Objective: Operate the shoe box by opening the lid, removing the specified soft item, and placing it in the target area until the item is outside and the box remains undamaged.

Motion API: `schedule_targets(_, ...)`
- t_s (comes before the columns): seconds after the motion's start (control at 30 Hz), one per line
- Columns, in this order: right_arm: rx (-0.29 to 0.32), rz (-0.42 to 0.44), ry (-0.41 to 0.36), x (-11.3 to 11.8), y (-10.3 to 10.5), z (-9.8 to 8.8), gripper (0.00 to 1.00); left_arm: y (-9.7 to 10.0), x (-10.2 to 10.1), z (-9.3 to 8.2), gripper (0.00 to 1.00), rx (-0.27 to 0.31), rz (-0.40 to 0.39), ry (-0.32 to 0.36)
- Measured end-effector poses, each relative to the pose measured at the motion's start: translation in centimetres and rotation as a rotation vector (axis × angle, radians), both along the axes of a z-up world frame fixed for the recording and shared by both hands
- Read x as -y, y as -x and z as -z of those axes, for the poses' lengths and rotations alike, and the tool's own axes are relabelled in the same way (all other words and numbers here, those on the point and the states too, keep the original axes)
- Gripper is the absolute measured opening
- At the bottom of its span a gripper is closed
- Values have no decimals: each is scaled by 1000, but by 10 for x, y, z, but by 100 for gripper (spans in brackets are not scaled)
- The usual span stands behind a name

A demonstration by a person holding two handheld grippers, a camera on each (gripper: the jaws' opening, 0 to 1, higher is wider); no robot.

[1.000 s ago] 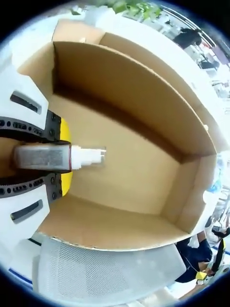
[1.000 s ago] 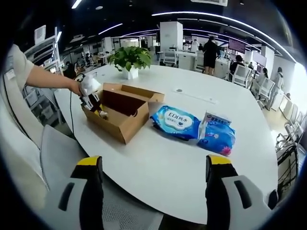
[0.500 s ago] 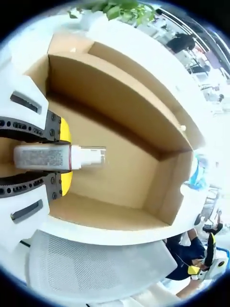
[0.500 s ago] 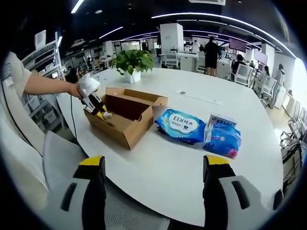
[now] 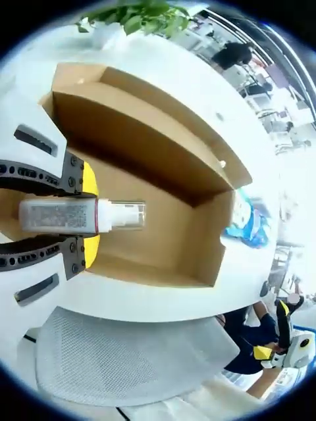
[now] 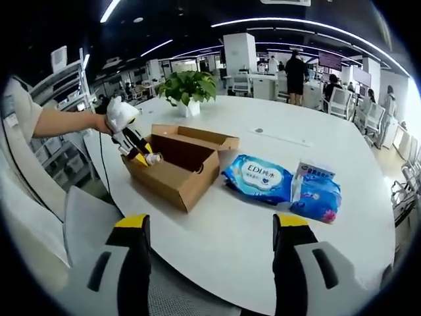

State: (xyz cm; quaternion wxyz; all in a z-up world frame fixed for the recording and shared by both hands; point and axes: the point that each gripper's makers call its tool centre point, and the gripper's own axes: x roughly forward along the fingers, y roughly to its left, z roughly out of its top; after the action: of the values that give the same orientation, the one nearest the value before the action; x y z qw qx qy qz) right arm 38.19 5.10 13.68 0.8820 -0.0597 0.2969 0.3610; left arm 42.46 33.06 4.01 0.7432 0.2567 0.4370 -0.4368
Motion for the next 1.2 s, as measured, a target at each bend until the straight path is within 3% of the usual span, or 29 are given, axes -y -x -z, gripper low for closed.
schedule_targets(0.57, 36, -104, -24, -24, -5, -11, 65, 9, 32, -39, 18, 26, 103, 40)
schedule_targets(1.2, 87, -236, -43, -52, -8, -19, 49, 24, 78, -60, 18, 19, 242, 100)
